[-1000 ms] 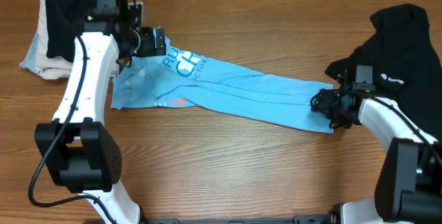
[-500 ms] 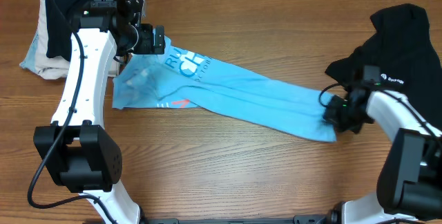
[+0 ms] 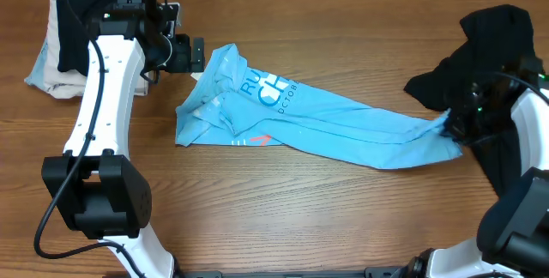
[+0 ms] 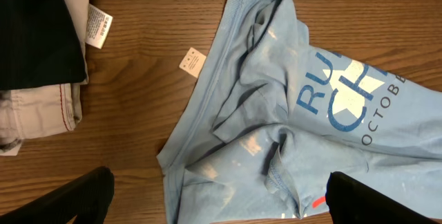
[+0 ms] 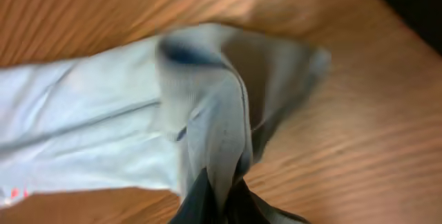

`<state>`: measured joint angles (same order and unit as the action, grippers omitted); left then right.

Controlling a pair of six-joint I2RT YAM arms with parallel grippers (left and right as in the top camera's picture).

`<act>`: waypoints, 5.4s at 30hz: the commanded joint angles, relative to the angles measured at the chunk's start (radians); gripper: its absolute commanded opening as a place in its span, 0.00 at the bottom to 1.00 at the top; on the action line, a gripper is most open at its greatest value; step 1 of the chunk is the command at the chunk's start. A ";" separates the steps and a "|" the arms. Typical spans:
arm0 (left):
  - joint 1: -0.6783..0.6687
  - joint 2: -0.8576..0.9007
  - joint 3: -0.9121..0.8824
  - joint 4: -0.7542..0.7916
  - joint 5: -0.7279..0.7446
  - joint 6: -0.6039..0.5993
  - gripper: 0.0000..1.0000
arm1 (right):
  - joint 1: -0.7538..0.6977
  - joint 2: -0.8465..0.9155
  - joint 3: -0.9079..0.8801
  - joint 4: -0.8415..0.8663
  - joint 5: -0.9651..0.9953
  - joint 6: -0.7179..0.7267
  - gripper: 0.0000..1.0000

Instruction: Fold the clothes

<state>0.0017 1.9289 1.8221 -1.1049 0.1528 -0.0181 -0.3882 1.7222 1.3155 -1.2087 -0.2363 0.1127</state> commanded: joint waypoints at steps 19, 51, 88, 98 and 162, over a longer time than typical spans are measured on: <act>-0.002 -0.006 0.021 -0.010 -0.002 0.023 1.00 | 0.680 0.029 0.039 0.354 0.038 0.277 0.04; -0.002 0.034 -0.024 -0.001 0.051 0.118 1.00 | 0.690 0.139 0.016 0.447 0.037 0.012 0.61; -0.002 0.034 -0.024 0.028 0.051 0.123 1.00 | 0.893 0.126 0.072 0.319 -0.196 0.018 0.20; -0.002 0.035 -0.031 -0.010 0.051 0.131 1.00 | 0.914 0.126 0.153 0.241 -0.191 0.044 0.65; -0.057 0.314 -0.095 0.243 -0.036 0.388 1.00 | 0.601 0.126 0.221 0.121 -0.119 -0.016 0.84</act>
<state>-0.0586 2.1830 1.7184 -0.8581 0.0593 0.3687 0.2138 1.8778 1.5173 -1.0920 -0.3588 0.1043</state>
